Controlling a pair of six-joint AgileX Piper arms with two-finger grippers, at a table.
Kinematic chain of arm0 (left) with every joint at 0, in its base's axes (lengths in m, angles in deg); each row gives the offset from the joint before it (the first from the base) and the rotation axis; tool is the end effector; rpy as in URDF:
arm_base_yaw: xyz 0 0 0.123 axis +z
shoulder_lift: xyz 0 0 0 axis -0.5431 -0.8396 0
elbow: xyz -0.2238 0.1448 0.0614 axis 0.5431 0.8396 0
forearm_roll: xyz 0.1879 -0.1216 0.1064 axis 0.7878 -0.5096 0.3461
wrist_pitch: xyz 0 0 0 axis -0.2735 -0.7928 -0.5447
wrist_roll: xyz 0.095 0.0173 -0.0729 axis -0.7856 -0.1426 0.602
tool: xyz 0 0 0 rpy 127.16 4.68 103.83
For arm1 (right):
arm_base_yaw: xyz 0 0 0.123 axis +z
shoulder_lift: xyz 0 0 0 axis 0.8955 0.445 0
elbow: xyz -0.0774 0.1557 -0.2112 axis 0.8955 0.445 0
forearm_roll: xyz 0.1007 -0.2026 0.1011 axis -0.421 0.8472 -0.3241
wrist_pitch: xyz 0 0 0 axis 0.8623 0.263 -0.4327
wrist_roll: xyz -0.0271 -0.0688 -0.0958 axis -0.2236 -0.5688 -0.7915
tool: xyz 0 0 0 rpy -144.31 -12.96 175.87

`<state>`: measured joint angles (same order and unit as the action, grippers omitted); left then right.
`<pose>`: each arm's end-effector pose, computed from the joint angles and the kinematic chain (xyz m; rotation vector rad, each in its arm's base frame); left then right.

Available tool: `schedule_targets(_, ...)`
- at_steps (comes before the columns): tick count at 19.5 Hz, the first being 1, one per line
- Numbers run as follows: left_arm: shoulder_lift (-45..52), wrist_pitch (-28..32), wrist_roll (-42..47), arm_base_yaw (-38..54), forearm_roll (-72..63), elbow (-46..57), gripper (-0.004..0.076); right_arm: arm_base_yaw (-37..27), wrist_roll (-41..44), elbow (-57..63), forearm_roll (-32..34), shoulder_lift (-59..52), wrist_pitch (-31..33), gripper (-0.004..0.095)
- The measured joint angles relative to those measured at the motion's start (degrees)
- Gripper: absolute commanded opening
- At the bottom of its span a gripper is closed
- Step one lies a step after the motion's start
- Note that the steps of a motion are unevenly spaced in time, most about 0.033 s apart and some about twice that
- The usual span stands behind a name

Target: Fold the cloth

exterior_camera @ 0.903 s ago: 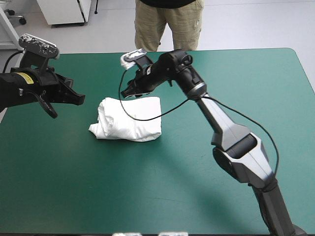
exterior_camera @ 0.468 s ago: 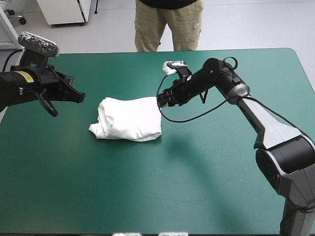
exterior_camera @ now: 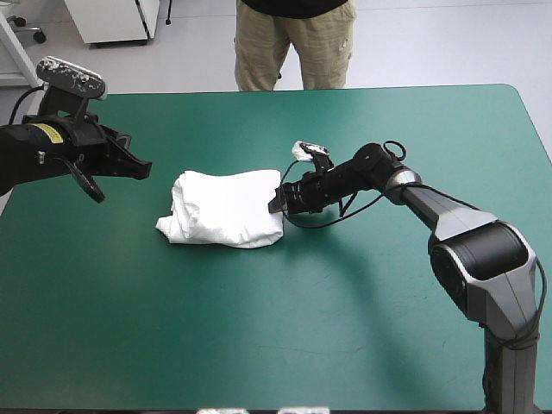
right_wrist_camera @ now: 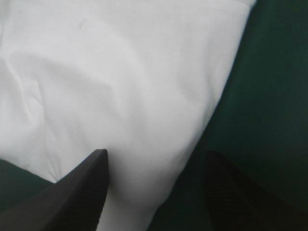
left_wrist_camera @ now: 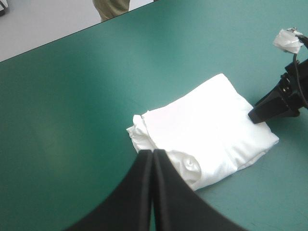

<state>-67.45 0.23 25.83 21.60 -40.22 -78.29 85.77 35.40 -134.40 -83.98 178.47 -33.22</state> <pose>0.2415 -0.0578 0.4635 0.5265 2.1851 -0.0649 0.3888 0.2414 0.1750 -0.4582 2.5718 1.1161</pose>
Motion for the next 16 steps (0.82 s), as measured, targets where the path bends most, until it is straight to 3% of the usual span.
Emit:
schedule_targets(5, 0.0, 0.0, 0.0, 0.0, 0.0, 0.0, -0.0009, 0.0, -1.3, 0.0, -2.7, 1.8, -0.2, 0.0246)
schedule_targets(7, 0.0, 0.0, 0.0, 0.0, 0.0, 0.0, -0.0009, 0.0, -3.2, 0.0, -4.0, 2.1, 0.3, -0.001)
schedule_targets(10, 0.0, 0.0, 0.0, 0.0, 0.0, 0.0, -0.0009, -0.1, -5.6, 0.0, -4.1, 2.1, 0.9, 0.0004)
schedule_targets(12, 0.0, 0.0, 0.0, 0.0, 0.0, 0.0, -0.0009, -1.0, -3.2, 0.0, 2.1, 0.2, 1.1, 0.0004)
schedule_targets(16, 0.0, 0.0, 0.0, 0.0, -0.2, 0.1, -0.0009, -8.5, 7.0, 0.6, 23.8, -7.7, 4.7, 0.0003)
